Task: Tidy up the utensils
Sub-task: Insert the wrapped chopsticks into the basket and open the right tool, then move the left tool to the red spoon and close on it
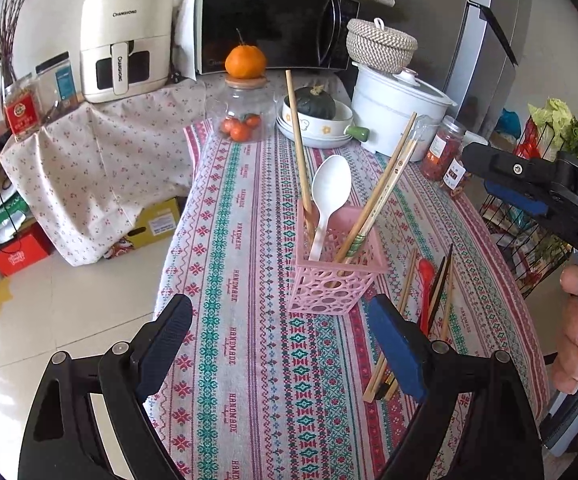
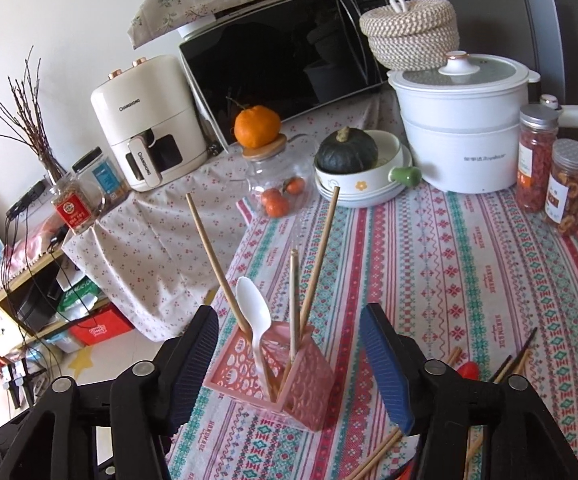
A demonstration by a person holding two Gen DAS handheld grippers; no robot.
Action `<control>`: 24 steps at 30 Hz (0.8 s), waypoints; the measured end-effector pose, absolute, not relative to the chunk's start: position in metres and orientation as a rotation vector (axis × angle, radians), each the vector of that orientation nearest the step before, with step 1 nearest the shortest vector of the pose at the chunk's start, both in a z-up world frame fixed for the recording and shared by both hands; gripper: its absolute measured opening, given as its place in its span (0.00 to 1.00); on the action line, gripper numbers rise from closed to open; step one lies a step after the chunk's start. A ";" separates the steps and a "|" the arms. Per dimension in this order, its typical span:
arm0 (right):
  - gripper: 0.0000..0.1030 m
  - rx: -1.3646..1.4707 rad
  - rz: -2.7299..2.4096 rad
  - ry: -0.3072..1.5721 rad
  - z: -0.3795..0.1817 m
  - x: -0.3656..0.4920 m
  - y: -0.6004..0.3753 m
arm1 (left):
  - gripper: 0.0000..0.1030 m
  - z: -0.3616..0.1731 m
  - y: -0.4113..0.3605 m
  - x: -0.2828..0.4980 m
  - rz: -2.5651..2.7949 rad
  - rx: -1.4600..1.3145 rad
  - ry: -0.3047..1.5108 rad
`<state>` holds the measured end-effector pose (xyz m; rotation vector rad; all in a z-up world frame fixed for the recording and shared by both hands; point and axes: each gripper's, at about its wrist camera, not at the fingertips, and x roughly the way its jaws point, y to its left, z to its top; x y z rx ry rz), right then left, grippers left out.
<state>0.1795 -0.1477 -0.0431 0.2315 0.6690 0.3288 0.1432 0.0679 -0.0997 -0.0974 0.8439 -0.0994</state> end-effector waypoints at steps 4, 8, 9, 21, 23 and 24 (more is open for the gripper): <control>0.83 0.215 0.284 0.680 -0.047 0.177 -0.167 | 0.89 -0.099 0.061 0.143 -0.115 -0.099 0.844; 0.88 0.193 0.231 0.709 -0.057 0.174 -0.187 | 0.89 -0.100 0.049 0.144 -0.130 -0.083 0.847; 0.89 0.189 0.219 0.721 -0.059 0.174 -0.191 | 0.89 -0.101 0.046 0.144 -0.135 -0.081 0.850; 0.99 0.124 0.032 0.938 -0.100 0.177 -0.244 | 0.89 -0.108 -0.011 0.153 -0.209 -0.015 0.902; 0.99 0.118 0.004 0.968 -0.106 0.177 -0.254 | 0.89 -0.111 -0.024 0.157 -0.233 0.010 0.934; 0.99 0.120 -0.006 0.980 -0.108 0.177 -0.259 | 0.89 -0.113 -0.030 0.158 -0.247 0.020 0.950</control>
